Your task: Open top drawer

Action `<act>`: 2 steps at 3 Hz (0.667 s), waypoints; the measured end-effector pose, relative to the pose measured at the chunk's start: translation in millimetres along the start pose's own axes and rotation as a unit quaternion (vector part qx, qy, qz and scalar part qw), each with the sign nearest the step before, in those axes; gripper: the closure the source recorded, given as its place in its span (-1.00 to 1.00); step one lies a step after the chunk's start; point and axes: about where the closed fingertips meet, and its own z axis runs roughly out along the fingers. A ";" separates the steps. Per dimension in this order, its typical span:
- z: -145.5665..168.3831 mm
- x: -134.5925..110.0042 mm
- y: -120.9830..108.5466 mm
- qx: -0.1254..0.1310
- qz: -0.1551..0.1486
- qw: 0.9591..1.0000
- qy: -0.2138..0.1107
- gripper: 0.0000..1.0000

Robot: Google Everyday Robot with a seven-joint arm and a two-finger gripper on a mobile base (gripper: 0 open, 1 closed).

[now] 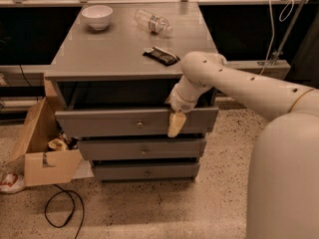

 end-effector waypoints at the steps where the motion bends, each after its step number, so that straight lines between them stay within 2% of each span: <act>1: 7.4 9.7 24.7 -0.027 0.017 0.999 0.010 -0.18; 2: 5.3 7.4 26.9 -0.030 0.019 0.999 0.012 0.29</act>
Offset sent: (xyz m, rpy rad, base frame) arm -0.0734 -0.0142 0.0014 -0.0914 0.0942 -0.0225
